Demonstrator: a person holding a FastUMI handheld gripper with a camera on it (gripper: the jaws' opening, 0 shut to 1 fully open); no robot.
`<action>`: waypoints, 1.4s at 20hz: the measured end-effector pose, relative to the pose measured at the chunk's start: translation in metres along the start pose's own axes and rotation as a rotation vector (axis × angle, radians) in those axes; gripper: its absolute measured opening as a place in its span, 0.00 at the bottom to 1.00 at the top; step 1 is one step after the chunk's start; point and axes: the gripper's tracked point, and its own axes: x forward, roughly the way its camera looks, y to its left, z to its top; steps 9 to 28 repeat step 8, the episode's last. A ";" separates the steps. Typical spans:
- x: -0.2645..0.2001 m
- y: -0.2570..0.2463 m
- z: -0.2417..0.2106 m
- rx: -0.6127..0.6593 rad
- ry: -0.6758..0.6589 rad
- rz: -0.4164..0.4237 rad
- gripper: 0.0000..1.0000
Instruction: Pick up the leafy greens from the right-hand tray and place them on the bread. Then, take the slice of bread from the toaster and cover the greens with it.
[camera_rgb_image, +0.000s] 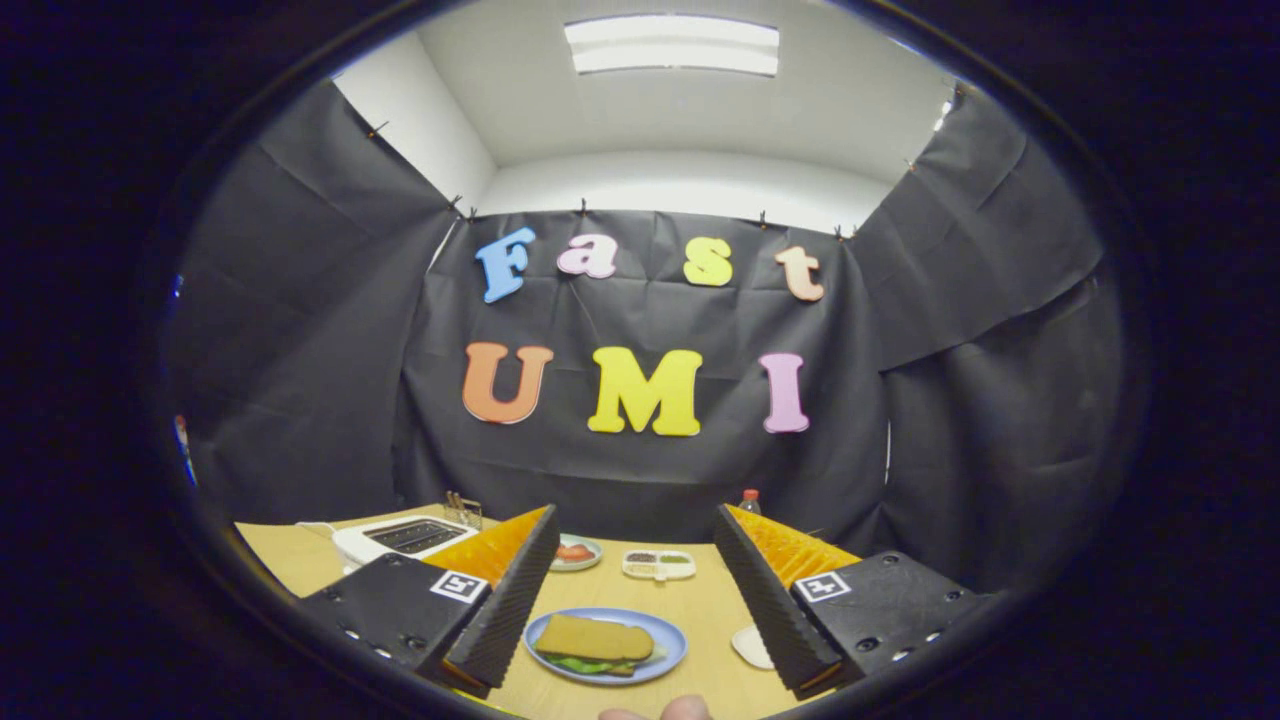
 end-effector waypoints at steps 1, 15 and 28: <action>0.001 0.011 -0.009 0.011 0.020 0.019 0.95; 0.004 0.014 -0.006 0.002 0.050 0.016 0.95; 0.004 0.014 -0.006 0.002 0.050 0.016 0.95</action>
